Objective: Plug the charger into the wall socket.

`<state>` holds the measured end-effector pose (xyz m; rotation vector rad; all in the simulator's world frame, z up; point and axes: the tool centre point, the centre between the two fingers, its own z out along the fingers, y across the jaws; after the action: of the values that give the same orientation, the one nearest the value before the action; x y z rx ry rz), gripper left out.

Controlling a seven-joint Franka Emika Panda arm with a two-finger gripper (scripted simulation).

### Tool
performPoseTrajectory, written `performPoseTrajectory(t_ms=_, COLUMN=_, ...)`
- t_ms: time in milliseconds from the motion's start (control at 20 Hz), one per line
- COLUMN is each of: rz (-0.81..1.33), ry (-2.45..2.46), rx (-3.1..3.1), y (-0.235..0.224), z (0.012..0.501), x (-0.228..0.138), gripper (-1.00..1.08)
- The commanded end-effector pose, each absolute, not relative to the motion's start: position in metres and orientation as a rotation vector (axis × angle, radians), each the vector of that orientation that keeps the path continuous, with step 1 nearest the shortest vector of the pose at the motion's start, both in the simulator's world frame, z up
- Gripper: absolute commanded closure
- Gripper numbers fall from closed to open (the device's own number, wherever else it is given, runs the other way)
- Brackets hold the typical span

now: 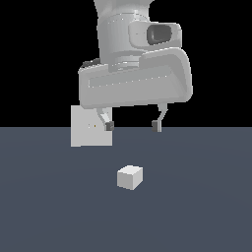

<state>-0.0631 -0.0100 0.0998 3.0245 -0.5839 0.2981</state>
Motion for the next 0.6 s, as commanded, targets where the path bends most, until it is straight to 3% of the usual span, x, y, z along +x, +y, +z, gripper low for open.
performPoseTrajectory(t_ms=0, rz=0.325, ry=-0.637, rx=3.007, y=-0.009, z=0.091, x=-0.068, gripper=-0.92)
performPoseTrajectory(t_ms=550, rz=0.389, ry=-0.774, rx=2.95, y=-0.008, z=0.066, x=-0.078, gripper=-0.92)
